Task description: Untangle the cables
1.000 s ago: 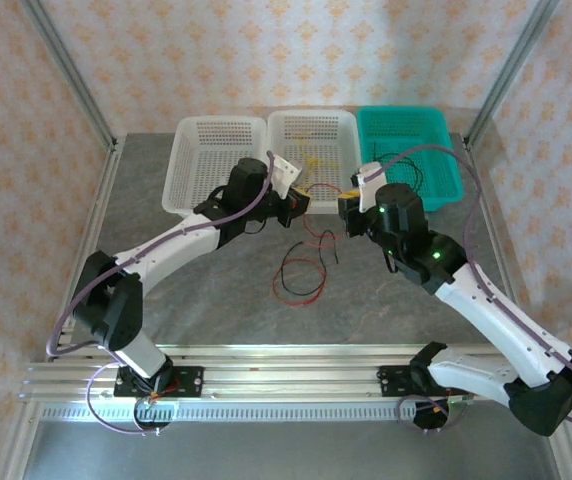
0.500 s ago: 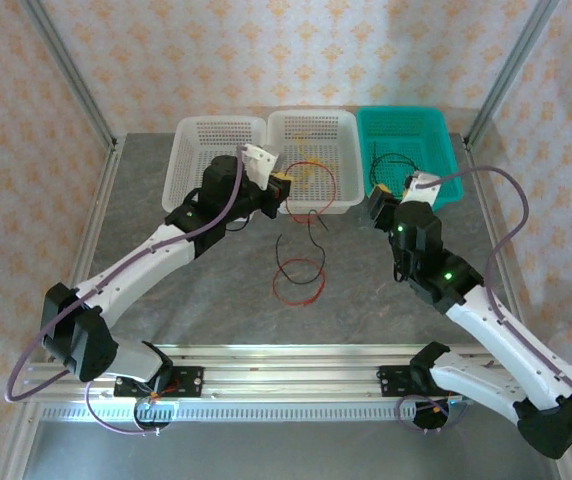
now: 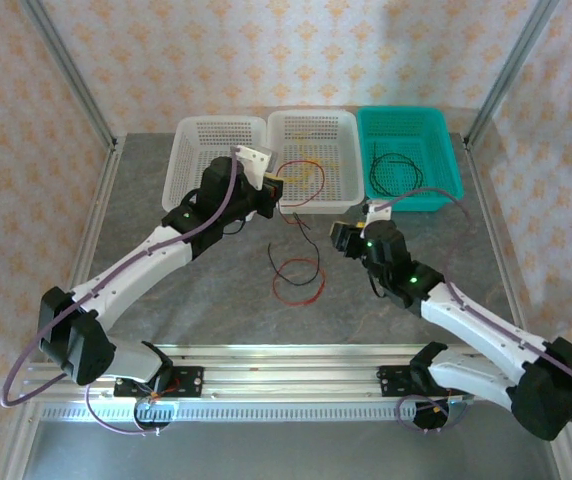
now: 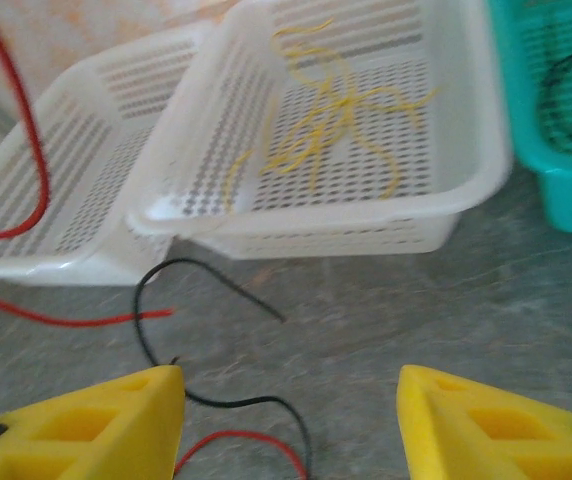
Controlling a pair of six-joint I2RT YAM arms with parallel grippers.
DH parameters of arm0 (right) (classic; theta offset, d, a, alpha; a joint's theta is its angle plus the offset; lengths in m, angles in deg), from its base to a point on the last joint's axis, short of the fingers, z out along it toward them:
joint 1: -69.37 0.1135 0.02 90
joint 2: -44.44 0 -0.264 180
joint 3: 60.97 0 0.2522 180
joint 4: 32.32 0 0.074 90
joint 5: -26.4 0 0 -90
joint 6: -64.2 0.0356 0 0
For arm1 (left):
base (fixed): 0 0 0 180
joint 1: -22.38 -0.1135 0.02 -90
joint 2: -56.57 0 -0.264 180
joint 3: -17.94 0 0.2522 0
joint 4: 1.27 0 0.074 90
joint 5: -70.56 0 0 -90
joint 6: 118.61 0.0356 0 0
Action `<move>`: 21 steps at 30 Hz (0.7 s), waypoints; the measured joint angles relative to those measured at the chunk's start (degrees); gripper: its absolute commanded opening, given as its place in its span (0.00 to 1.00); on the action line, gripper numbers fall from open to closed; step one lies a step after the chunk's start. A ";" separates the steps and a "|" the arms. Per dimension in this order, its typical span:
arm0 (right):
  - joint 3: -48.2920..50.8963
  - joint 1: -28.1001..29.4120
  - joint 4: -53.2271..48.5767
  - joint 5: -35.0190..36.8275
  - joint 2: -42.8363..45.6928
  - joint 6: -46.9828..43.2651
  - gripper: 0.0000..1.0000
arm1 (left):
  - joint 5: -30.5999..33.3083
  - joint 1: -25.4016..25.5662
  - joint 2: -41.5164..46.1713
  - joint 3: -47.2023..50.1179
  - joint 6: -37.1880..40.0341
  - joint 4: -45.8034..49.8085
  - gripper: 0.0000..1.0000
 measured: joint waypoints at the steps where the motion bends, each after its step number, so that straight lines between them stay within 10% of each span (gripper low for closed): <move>1: 0.28 0.50 1.46 -1.11 -1.03 -0.13 0.58 | -0.02 0.00 0.37 0.00 -0.20 0.00 0.00; 21: -1.46 1.53 14.64 -13.46 -17.73 -6.32 0.57 | -0.50 0.00 1.77 0.02 -0.66 0.17 0.00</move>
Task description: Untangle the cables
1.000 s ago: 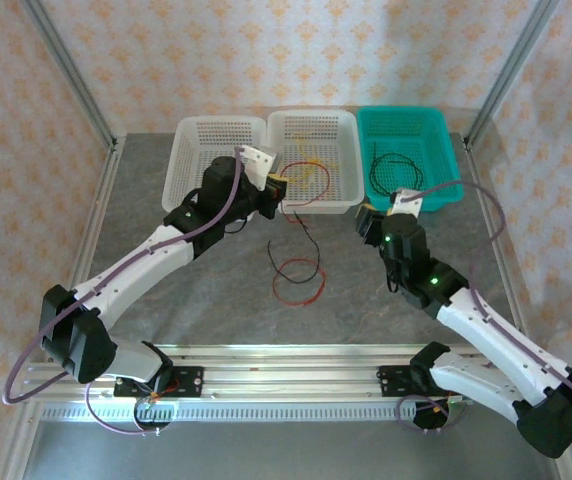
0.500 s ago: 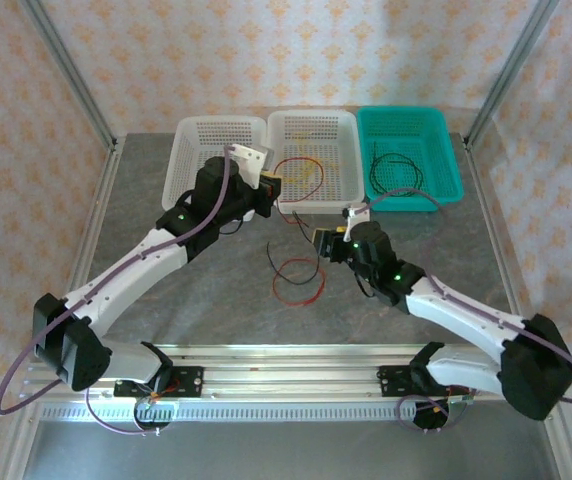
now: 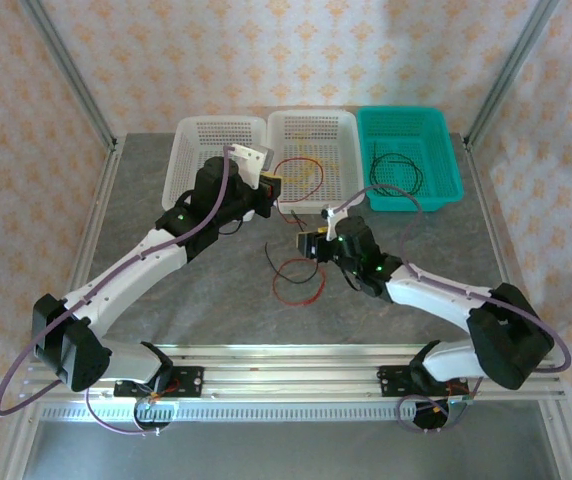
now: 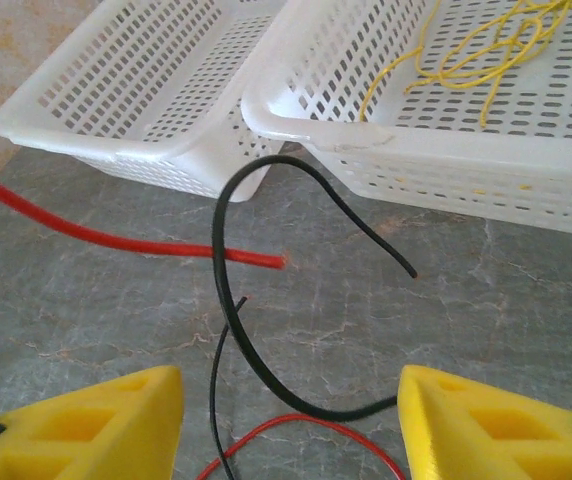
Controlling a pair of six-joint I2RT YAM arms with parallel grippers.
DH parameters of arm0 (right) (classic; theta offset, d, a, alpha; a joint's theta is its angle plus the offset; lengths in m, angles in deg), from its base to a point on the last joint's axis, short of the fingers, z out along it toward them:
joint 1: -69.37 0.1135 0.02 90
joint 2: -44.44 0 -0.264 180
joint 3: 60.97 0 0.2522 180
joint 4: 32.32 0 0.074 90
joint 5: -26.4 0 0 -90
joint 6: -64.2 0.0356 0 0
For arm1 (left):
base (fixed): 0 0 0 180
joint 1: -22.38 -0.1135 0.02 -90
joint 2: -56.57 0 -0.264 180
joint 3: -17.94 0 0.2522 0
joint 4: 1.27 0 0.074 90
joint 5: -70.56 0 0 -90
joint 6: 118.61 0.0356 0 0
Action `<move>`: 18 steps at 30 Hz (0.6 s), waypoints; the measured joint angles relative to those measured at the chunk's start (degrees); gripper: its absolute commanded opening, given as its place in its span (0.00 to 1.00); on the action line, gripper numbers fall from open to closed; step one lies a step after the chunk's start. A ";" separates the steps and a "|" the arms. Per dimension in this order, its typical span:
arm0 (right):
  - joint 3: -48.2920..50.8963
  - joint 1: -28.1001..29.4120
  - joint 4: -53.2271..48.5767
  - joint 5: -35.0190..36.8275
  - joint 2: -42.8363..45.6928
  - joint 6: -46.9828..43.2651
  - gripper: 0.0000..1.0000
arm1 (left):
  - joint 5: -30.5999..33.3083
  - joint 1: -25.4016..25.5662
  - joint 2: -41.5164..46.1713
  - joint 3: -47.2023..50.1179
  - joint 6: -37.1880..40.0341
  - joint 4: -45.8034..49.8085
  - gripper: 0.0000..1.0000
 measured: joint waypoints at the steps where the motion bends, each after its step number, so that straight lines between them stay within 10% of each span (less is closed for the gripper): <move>1: -0.17 0.00 0.22 -0.24 -0.35 -0.04 0.57 | -0.02 0.00 0.00 0.00 0.00 0.02 0.00; 12: -3.78 0.02 0.94 0.24 -7.61 0.09 0.39 | -0.04 0.00 0.00 0.07 -0.15 0.02 0.00; 18: -4.39 0.04 0.63 3.89 -8.76 1.70 0.11 | 0.02 0.00 0.02 1.14 -0.13 0.24 0.00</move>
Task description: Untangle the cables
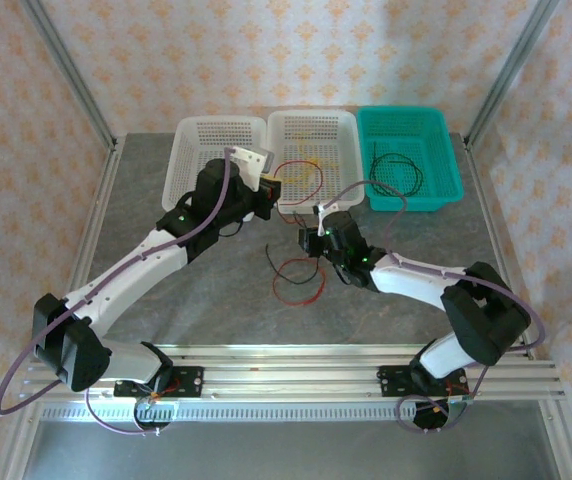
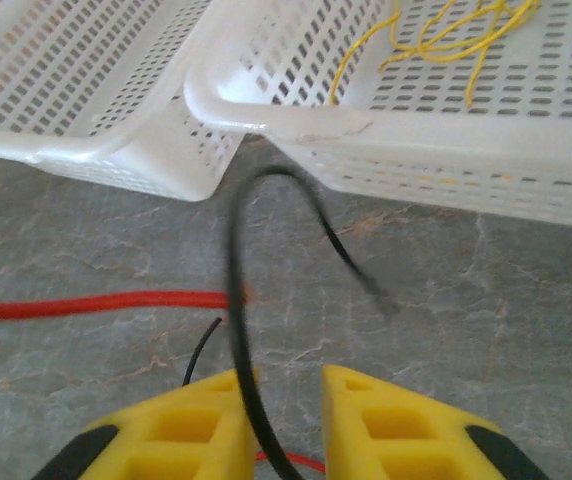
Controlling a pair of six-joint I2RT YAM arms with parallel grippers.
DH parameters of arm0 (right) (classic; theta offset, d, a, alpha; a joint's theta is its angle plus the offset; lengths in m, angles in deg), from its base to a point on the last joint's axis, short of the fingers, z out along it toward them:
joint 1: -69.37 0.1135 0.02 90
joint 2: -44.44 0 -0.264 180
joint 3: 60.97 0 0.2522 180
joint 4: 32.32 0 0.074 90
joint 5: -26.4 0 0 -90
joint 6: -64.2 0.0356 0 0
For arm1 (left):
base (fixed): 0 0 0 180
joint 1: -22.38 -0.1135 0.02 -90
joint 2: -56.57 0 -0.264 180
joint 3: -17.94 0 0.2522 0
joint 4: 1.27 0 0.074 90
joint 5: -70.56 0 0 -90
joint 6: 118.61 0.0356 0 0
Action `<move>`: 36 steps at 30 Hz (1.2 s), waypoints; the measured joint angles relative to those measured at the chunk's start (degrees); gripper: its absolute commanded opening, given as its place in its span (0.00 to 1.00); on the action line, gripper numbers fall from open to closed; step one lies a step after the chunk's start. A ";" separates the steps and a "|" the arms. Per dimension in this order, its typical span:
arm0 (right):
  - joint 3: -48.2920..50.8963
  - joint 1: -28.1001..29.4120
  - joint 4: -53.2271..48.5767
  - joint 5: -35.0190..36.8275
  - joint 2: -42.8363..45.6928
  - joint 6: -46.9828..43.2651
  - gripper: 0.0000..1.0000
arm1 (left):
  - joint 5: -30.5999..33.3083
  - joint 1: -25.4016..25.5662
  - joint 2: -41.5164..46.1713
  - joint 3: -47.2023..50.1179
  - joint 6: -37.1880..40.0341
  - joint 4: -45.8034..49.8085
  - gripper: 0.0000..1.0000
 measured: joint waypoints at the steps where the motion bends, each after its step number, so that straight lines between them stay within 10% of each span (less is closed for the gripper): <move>1: -0.13 0.00 -0.02 0.94 -0.02 0.28 0.09 | 0.04 0.00 0.00 0.28 0.00 0.09 0.00; 18: 1.95 0.00 -7.34 12.11 4.13 3.43 0.06 | 5.66 -7.13 13.07 10.03 -2.16 1.07 0.00; 32: 3.41 0.02 -15.47 16.94 12.59 4.66 0.62 | 9.09 -12.07 14.49 12.35 -10.38 -0.79 0.00; 36: 0.46 0.00 -15.45 15.65 14.69 4.28 0.63 | 9.20 -14.75 12.90 12.24 -13.18 -3.37 0.00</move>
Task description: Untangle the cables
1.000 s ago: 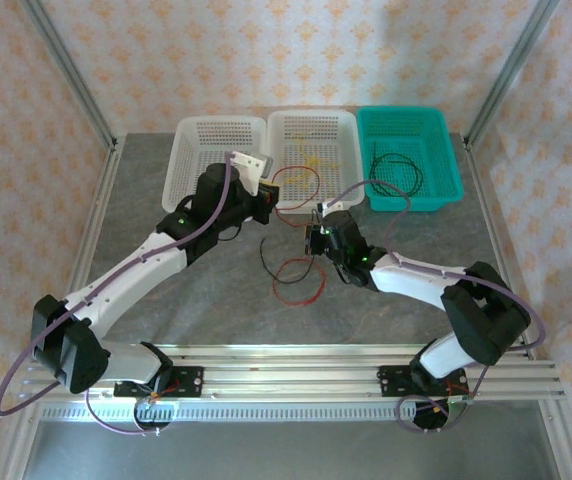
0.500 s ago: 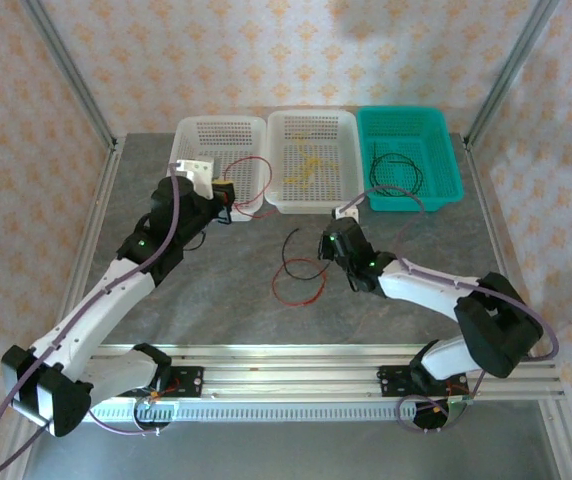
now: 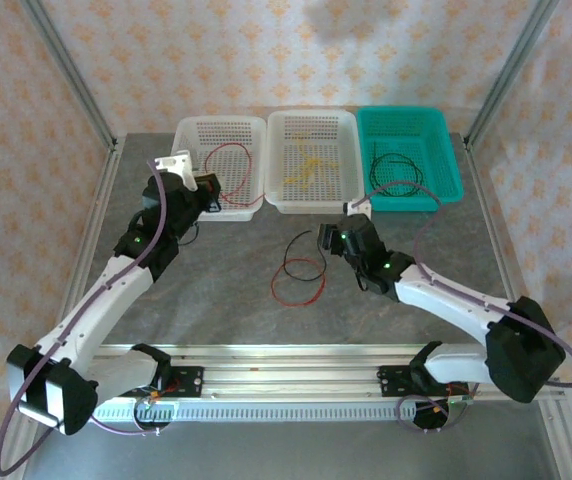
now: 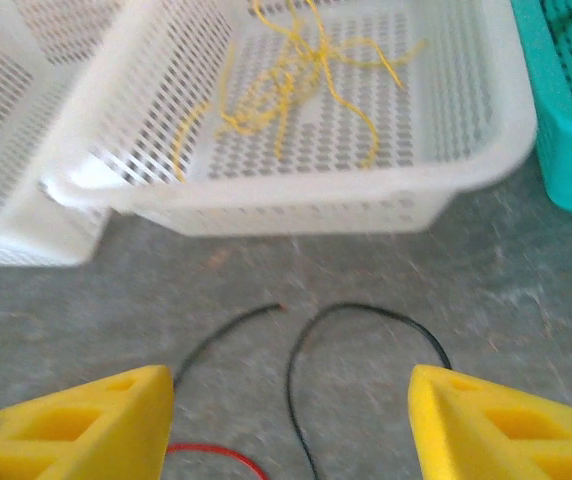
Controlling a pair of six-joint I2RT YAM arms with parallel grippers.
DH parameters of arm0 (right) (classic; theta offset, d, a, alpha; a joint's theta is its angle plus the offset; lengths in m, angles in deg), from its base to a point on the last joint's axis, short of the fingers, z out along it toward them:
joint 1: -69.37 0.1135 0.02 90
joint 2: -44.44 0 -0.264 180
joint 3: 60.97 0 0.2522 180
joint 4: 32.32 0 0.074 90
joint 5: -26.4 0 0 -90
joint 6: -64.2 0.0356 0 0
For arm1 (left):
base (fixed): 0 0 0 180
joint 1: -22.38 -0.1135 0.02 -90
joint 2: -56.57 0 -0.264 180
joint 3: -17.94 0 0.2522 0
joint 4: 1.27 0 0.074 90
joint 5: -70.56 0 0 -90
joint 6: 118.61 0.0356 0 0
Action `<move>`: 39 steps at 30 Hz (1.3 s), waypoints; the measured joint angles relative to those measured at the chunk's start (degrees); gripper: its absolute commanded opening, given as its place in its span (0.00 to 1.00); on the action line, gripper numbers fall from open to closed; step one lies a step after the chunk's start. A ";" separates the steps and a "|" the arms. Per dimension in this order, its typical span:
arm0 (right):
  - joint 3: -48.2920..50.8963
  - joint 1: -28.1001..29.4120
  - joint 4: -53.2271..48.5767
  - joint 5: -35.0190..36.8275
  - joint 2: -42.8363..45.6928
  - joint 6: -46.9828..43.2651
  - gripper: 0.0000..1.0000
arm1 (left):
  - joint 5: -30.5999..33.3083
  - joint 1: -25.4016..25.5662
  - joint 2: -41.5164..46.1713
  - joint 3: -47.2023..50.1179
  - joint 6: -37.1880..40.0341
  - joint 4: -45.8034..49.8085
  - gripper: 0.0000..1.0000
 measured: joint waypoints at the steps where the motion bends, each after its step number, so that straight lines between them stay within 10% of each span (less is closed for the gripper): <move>1: -1.03 0.02 0.31 -0.59 0.26 -0.07 0.63 | 0.00 -0.76 -1.05 -0.37 -0.44 -0.20 0.00; 28: -14.25 0.02 2.71 -10.97 -10.49 4.90 0.60 | -6.08 -14.08 -42.32 -29.11 -4.20 2.43 0.00; 39: -9.92 0.02 -3.69 -6.58 -6.08 6.23 0.47 | -5.64 -14.08 -50.56 -34.32 -3.10 7.02 0.56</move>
